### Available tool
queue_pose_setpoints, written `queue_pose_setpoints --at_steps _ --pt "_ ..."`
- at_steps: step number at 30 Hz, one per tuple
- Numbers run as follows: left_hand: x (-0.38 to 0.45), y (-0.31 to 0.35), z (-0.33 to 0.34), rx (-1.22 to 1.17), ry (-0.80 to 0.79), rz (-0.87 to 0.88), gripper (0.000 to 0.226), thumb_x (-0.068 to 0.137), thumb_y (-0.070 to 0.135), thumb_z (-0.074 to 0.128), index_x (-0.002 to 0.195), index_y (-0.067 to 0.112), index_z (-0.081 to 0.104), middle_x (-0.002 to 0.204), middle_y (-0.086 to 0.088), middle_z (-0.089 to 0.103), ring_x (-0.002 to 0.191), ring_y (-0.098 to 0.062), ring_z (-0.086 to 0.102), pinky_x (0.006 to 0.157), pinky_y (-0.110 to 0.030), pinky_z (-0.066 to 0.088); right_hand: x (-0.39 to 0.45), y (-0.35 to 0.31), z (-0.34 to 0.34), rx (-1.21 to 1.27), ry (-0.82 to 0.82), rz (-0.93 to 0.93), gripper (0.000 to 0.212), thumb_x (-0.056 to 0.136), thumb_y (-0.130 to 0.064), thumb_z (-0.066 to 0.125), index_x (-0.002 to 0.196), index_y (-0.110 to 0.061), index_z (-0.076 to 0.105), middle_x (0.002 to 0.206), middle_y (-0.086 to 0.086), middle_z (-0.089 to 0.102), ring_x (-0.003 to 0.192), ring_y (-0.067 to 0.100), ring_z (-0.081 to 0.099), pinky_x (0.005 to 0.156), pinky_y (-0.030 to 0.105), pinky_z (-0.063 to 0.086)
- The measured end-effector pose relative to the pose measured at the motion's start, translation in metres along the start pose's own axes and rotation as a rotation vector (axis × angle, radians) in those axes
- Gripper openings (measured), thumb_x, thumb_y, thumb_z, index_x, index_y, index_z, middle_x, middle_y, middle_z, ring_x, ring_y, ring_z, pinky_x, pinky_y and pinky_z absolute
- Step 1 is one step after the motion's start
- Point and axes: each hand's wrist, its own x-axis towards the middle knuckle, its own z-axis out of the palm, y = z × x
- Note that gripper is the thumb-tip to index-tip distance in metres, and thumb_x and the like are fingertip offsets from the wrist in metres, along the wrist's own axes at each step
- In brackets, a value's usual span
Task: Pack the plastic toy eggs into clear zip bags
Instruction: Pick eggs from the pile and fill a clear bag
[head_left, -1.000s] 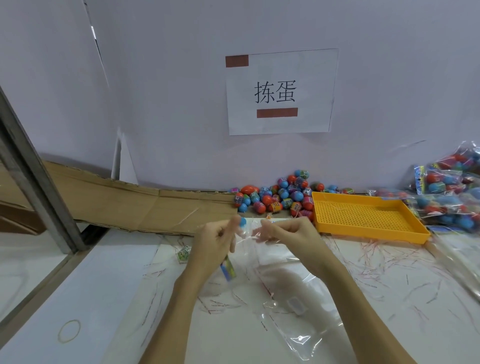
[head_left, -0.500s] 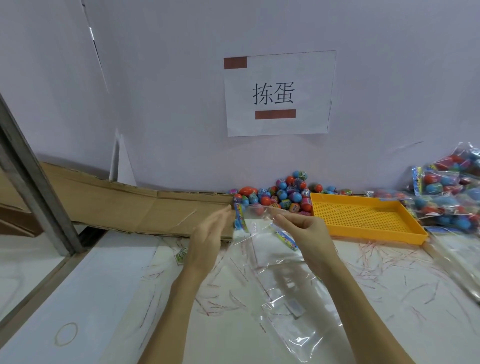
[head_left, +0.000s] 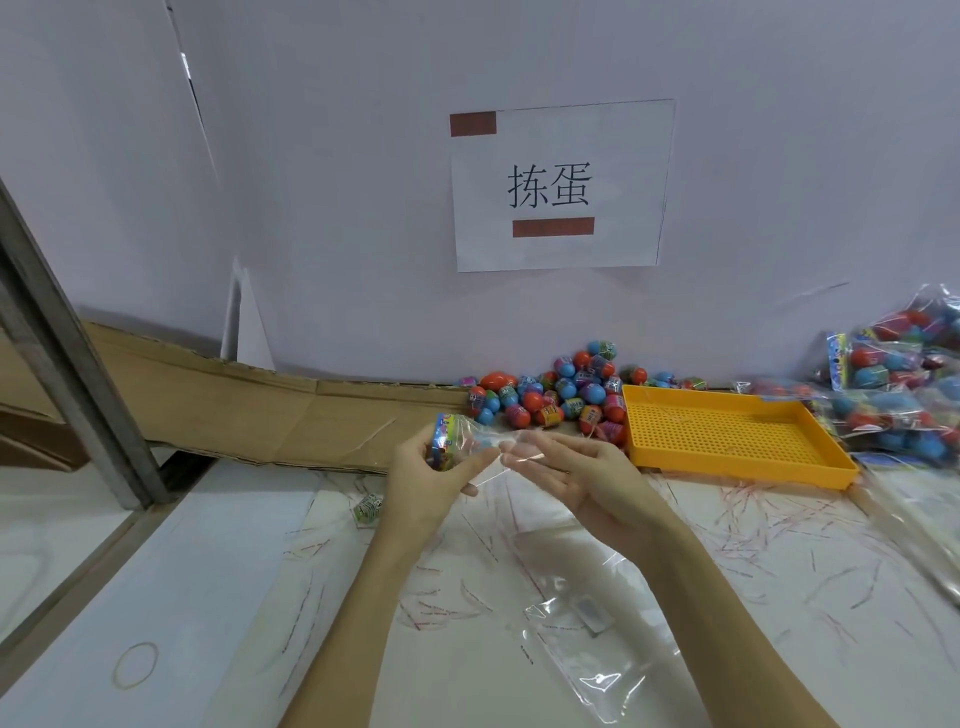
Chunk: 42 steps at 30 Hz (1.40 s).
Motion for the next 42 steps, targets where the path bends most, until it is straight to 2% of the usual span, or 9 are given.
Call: queue_pose_setpoints --at_steps 8,17,20,23,25,28,35,38,42 --pt "-0.002 0.006 0.003 -0.002 0.116 0.020 0.032 0.074 0.052 0.085 0.086 0.025 0.071 0.064 0.004 0.068 0.053 -0.011 0.063 0.054 -0.036 0.060 0.003 0.004 0.003 0.100 0.013 0.029 0.038 0.093 -0.009 0.068 0.129 0.002 0.062 0.127 0.017 0.070 0.119 0.025 0.067 0.095 0.028 0.057" --pt "-0.004 0.007 0.004 -0.029 0.032 0.048 0.019 0.079 0.040 0.085 0.090 0.026 0.077 0.062 0.007 0.067 0.055 -0.005 0.058 0.052 -0.017 0.050 0.002 0.007 0.007 -0.009 -0.121 0.036 0.030 0.097 -0.022 0.067 0.124 -0.010 0.073 0.132 0.013 0.068 0.124 0.027 0.065 0.096 0.030 0.056" --pt "-0.003 0.005 0.005 -0.058 -0.011 0.004 0.027 0.079 0.041 0.085 0.099 0.025 0.078 0.080 -0.011 0.075 0.067 -0.023 0.068 0.060 -0.022 0.057 0.003 0.005 0.004 -0.029 -0.146 0.023 0.036 0.101 -0.022 0.064 0.132 -0.005 0.066 0.133 0.016 0.066 0.126 0.031 0.063 0.105 0.037 0.052" --pt "-0.002 0.000 0.009 0.108 0.004 0.078 0.057 0.080 0.052 0.083 0.131 0.037 0.063 0.115 0.019 0.071 0.106 -0.006 0.068 0.083 -0.020 0.057 0.000 0.000 0.002 -0.078 -0.186 0.010 0.037 0.100 -0.028 0.063 0.130 -0.008 0.068 0.133 0.014 0.067 0.126 0.029 0.063 0.110 0.038 0.048" --pt "0.000 -0.004 0.006 0.342 0.069 0.247 0.089 0.079 0.059 0.081 0.154 0.039 0.037 0.154 0.023 0.043 0.143 0.000 0.040 0.111 -0.023 0.039 -0.002 -0.002 0.003 -0.227 -0.115 -0.042 0.038 0.092 -0.037 0.070 0.121 -0.013 0.074 0.127 0.008 0.071 0.124 0.022 0.064 0.114 0.041 0.044" --pt "0.003 -0.005 -0.003 0.768 0.039 0.554 0.100 0.080 0.070 0.073 0.162 0.039 0.024 0.170 0.017 0.015 0.157 -0.006 0.010 0.126 -0.031 0.007 0.000 0.005 0.006 -0.489 0.071 -0.163 0.030 0.090 -0.041 0.072 0.115 -0.025 0.073 0.117 -0.004 0.075 0.117 0.014 0.066 0.110 0.045 0.045" --pt "-0.003 -0.007 0.009 0.921 -0.092 0.789 0.074 0.082 0.035 0.086 0.148 0.023 0.055 0.139 0.008 0.063 0.135 -0.011 0.051 0.123 -0.037 0.023 0.001 0.019 0.013 -0.893 -0.061 -0.360 0.026 0.102 -0.014 0.056 0.120 -0.020 0.075 0.112 -0.015 0.075 0.108 0.003 0.069 0.098 0.028 0.053" --pt "-0.006 -0.003 0.009 0.878 -0.128 0.707 0.057 0.077 0.009 0.086 0.130 0.018 0.068 0.108 0.004 0.073 0.101 -0.016 0.061 0.094 -0.039 0.052 0.000 0.024 0.014 -1.002 -0.101 -0.351 0.027 0.102 -0.013 0.055 0.111 -0.022 0.079 0.102 -0.016 0.077 0.103 0.002 0.070 0.097 0.026 0.053" --pt "-0.006 0.000 0.002 0.785 -0.234 0.571 0.043 0.089 0.007 0.077 0.129 0.019 0.069 0.108 0.006 0.072 0.095 -0.013 0.064 0.083 -0.031 0.055 0.001 0.020 0.012 -1.022 -0.061 -0.433 0.021 0.099 -0.015 0.063 0.110 -0.022 0.080 0.098 -0.019 0.077 0.095 -0.002 0.071 0.085 0.013 0.053"
